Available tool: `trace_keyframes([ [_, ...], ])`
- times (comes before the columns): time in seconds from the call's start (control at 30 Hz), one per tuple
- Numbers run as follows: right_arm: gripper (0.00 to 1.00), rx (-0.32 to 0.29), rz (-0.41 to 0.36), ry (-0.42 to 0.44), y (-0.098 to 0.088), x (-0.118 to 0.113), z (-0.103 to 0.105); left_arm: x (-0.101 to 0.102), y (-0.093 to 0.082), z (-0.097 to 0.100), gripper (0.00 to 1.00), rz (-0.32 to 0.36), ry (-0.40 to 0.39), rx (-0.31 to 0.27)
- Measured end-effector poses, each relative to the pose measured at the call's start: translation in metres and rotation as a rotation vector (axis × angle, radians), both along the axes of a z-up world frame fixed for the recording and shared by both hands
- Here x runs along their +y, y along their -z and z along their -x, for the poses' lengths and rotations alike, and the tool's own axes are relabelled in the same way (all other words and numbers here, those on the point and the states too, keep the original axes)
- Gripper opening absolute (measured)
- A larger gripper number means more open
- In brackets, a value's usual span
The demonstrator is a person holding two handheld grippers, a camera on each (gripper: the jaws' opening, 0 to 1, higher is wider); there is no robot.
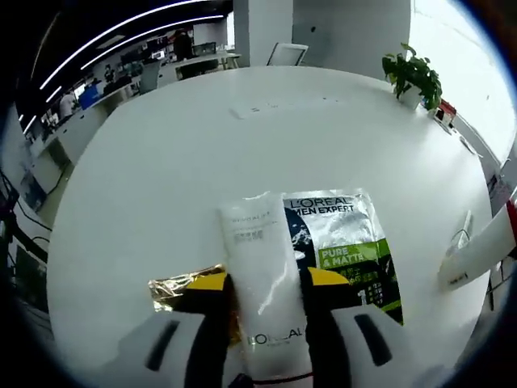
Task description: Arrange the skincare products in the storage area until every visible bottle or jar stands upright without overlapping.
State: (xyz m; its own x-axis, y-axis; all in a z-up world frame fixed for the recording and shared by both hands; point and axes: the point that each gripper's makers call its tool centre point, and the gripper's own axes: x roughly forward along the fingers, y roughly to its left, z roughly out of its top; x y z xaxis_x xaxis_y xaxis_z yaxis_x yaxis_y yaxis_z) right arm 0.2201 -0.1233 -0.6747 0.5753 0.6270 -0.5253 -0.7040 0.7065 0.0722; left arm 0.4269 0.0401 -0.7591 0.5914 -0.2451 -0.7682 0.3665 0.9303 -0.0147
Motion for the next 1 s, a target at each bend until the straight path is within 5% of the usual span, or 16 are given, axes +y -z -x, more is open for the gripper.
trace_keyframes([
  [0.5, 0.88, 0.005, -0.026, 0.001, -0.001, 0.005, 0.01, -0.007, -0.003, 0.008, 0.31, 0.056, 0.008, -0.009],
  [0.6, 0.85, -0.005, -0.032, -0.008, -0.004, 0.007, 0.011, -0.01, -0.007, 0.009, 0.31, 0.111, -0.006, -0.022],
  [1.0, 0.72, -0.046, -0.097, -0.034, -0.018, 0.021, 0.013, -0.016, -0.052, 0.027, 0.31, 0.221, 0.03, -0.157],
])
